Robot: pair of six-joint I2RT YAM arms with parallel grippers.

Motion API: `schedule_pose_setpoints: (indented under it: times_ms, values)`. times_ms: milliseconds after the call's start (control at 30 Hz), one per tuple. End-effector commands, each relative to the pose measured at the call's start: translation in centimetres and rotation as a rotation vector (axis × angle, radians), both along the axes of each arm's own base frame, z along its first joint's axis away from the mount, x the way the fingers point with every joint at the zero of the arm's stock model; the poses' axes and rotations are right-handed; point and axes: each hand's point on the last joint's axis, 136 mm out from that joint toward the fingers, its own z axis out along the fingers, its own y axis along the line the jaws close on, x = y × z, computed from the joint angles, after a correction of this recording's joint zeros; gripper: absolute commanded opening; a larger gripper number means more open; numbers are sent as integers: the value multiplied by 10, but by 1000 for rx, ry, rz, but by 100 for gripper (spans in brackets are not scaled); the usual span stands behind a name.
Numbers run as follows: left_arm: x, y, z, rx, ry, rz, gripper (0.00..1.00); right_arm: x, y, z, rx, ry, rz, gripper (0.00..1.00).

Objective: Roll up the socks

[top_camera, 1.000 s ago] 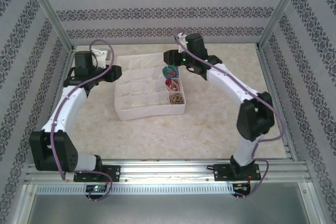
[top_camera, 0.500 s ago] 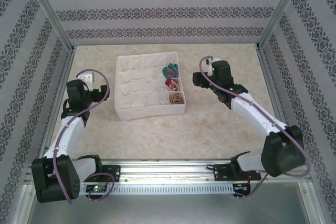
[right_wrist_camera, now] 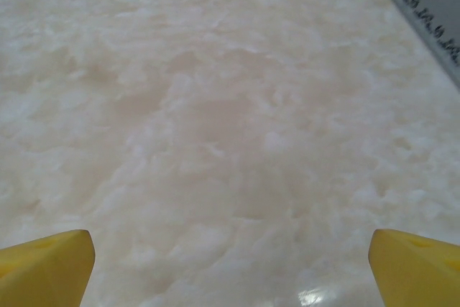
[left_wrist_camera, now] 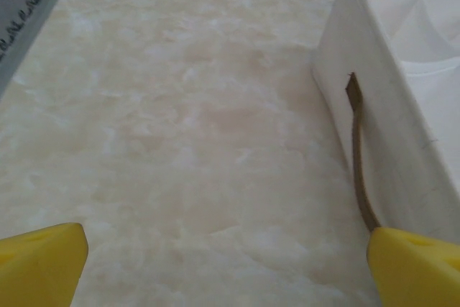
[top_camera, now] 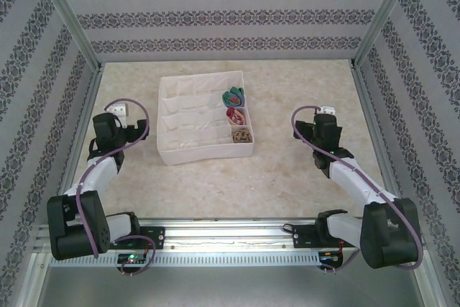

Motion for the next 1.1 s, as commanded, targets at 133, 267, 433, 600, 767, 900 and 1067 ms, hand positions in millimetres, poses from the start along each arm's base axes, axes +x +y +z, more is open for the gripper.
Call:
schedule_pose_setpoints:
  times_ms: [133,267,433,600,767,900,1067]
  values:
    - [-3,-20,-15,-126,-107,-54,100,9,-4,8,-52,-169,27,98]
    - [-7,-26,-12,-57,-204,-90,100,15,-4,10,-56,-246,62,98]
    - [7,-45,-7,-17,-289,-156,100,23,2,3,-65,-283,122,98]
    - [21,-77,-24,75,-280,-238,100,31,6,-2,-86,-302,164,98]
    - [20,-72,-34,133,-306,-167,99,35,12,-19,-82,-292,201,98]
    - [38,-51,-42,116,-201,-51,99,50,5,-21,-60,-246,166,98]
    - [36,-47,-43,104,-198,-40,99,51,0,-22,-36,-246,159,98]
